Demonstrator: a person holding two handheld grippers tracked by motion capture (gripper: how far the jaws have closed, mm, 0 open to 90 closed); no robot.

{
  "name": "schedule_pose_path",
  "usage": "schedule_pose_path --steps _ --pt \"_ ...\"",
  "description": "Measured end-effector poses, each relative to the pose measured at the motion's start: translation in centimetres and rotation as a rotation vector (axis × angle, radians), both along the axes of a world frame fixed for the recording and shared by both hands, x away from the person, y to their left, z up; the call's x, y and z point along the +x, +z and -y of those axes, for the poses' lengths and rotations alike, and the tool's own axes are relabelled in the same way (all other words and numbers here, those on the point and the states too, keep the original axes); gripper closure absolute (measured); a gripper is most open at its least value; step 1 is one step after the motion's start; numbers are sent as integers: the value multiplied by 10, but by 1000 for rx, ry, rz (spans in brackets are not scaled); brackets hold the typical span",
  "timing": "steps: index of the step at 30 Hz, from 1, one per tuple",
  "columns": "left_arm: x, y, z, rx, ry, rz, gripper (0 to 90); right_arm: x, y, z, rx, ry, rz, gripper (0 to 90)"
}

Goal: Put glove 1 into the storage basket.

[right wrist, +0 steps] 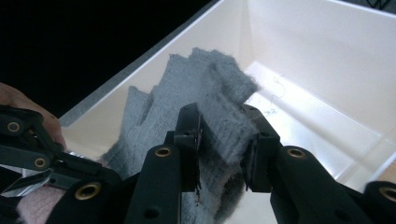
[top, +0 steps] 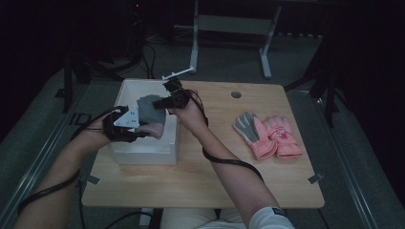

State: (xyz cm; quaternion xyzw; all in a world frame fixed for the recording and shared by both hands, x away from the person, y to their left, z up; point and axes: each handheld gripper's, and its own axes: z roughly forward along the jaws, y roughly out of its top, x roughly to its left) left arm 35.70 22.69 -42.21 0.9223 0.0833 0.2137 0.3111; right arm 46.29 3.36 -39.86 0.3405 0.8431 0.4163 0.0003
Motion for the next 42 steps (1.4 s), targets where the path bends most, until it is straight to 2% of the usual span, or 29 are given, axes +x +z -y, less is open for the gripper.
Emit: schedule_pose_path --steps 3,7,10,11,16,19,21,23,24,27,28,30,33,37,38,41,42 --pt "5 -8 -1 13 13 -27 650 6 -11 -4 -14 -12 -25 711" --pt "11 -20 5 98 20 -66 648 10 -27 -12 -63 -12 -39 711" --pt "15 -25 9 135 30 -77 647 13 -35 -18 -97 -18 -52 710" --pt "15 -26 11 165 29 -64 644 14 -36 -19 -102 -19 -51 710" --pt "19 -34 17 221 27 -59 640 16 -41 -20 -124 -35 -57 701" --pt "24 -39 20 266 29 -80 581 17 -41 -25 -162 -30 -46 634" --pt "27 -42 22 308 61 -91 498 17 -40 -24 -144 -29 -43 546" --pt "28 -41 23 294 80 -90 427 17 -38 -23 -142 -34 -38 522" --pt "28 -40 23 280 82 -95 424 17 -37 -21 -139 -33 -40 513" --pt "29 -39 21 275 97 -112 394 15 -35 -16 -124 -28 -43 501" --pt "28 -38 21 276 102 -104 389 14 -34 -14 -116 -26 -42 497" --pt "25 -34 19 234 114 -94 390 12 -31 -9 -104 -17 -41 497" --pt "22 -24 18 169 135 -87 395 7 -24 0 -86 -13 -16 496" --pt "20 -16 21 121 157 -118 396 1 -13 14 -64 -3 9 491" --pt "20 -13 21 90 160 -136 396 -2 -10 17 -65 2 21 491" --pt "19 -9 23 70 166 -146 412 -8 0 31 -53 9 43 491" --pt "19 -4 27 50 168 -156 411 -10 3 37 -45 7 52 491"
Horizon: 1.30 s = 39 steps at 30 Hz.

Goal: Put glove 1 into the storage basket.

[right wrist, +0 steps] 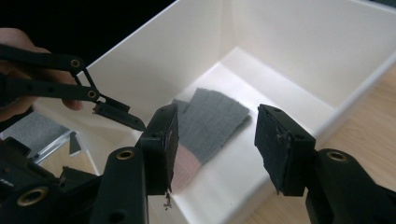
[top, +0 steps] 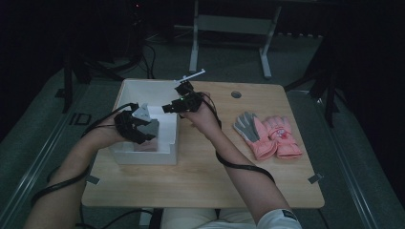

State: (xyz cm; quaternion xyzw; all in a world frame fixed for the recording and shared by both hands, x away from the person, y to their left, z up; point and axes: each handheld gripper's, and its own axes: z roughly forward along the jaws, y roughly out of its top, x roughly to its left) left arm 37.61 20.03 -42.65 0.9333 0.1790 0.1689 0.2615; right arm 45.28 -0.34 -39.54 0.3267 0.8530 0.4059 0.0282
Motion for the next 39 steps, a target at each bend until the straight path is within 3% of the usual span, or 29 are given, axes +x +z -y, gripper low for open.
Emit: schedule_pose_path --steps 6,9,10,14,18,28,31,34,37,39 --pt "-3 13 20 -28 37 9 413 -8 6 29 -10 0 30 491" --pt "-5 18 30 -42 40 8 413 -9 5 40 -7 -11 24 491" --pt "-7 24 41 -65 42 10 413 -9 3 53 -10 -22 25 492" --pt "-9 31 62 -73 7 10 412 -10 -2 71 -30 -35 30 492" --pt "-11 35 82 -74 -23 8 413 -12 -6 91 -7 -23 59 493" --pt "-17 21 129 -73 -79 2 457 -21 -15 140 -22 -38 96 488" --pt "-18 18 138 -76 -63 -2 431 -22 -16 156 -22 -60 104 490" --pt "-22 13 152 -108 -29 -20 380 -25 -18 171 -35 -78 122 489" --pt "-25 10 159 -119 -40 -31 370 -27 -20 183 -45 -89 130 479" --pt "-32 3 170 -109 -73 -36 369 -29 -23 190 -58 -92 137 475"
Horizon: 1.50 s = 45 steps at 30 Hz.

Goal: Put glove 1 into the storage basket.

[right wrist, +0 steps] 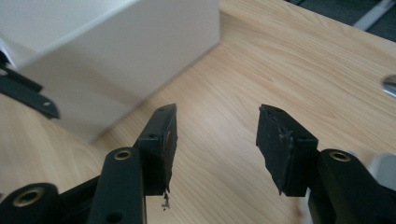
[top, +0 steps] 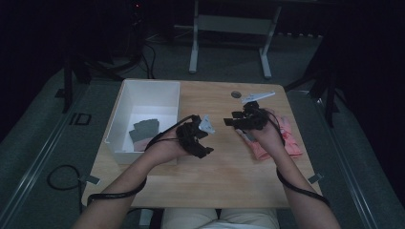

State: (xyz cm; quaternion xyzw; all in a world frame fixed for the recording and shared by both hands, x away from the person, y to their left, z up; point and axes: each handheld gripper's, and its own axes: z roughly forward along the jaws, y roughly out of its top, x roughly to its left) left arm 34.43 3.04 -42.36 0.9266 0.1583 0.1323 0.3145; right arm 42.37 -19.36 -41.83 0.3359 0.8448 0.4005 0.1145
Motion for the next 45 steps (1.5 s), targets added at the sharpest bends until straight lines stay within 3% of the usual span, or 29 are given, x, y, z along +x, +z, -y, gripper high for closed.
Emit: schedule_pose_path --steps 7,11,12,16,20,21,24,26,28,29,35,37,41,42,44,45 --pt "-11 -18 18 -45 1 -31 203 -8 -14 29 -41 -7 34 472" --pt "-17 -30 22 -42 -34 -43 219 -9 -17 42 -45 -31 38 473" --pt "-19 -39 24 -42 -30 -49 207 -10 -20 55 -53 -50 51 475" --pt "-19 -57 25 -61 4 -94 126 -10 -25 71 -81 -72 64 475" --pt "-19 -71 23 -81 28 -110 52 -11 -29 86 -89 -96 69 479" --pt "-19 -81 22 -73 43 -108 29 -11 -31 93 -87 -111 64 495" --pt "-20 -91 21 -68 68 -103 13 -11 -34 99 -100 -118 57 493" --pt "-21 -108 18 -57 120 -98 4 -11 -38 106 -122 -130 59 493" --pt "-22 -112 16 -66 140 -94 4 -11 -41 111 -142 -139 77 494" --pt "-24 -117 12 -98 173 -81 4 -10 -43 113 -151 -145 79 496" --pt "-28 -126 2 -160 257 -52 4 -5 -51 121 -173 -143 87 523" --pt "-34 -127 -1 -211 289 -41 4 -2 -58 117 -193 -109 75 563" --pt "-40 -130 -3 -224 301 -9 5 4 -66 111 -177 -67 39 619" --pt "-43 -132 -4 -224 307 16 5 8 -69 108 -176 -64 27 646" --pt "-46 -133 -5 -225 325 20 4 17 -77 100 -209 -62 -9 697" --pt "-48 -134 -7 -233 338 28 5 19 -78 98 -224 -66 -7 715"
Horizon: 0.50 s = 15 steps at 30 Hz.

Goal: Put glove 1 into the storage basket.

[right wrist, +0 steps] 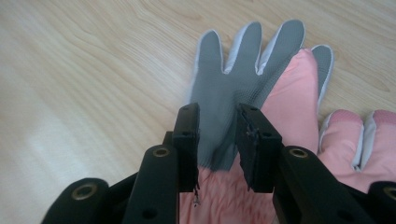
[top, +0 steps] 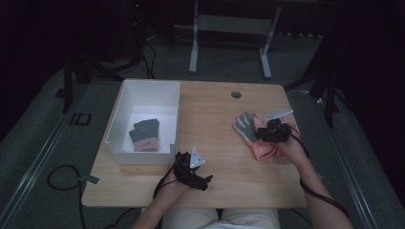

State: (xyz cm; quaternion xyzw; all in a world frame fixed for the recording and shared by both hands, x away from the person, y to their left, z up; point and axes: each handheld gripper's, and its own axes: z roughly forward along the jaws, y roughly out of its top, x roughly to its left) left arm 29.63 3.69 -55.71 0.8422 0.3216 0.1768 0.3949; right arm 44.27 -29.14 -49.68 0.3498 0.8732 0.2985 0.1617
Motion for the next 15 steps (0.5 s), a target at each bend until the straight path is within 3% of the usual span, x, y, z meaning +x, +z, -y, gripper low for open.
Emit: schedule_pose_path --steps 3,6,15 --pt "-9 -1 -4 -1 67 50 5 9 -6 -6 -23 -12 -18 712" --pt "-13 -6 -7 -16 102 29 4 16 -11 -10 -49 -14 -26 690" --pt "-17 -15 -8 -30 87 11 4 27 -27 -18 -119 -21 -42 698"
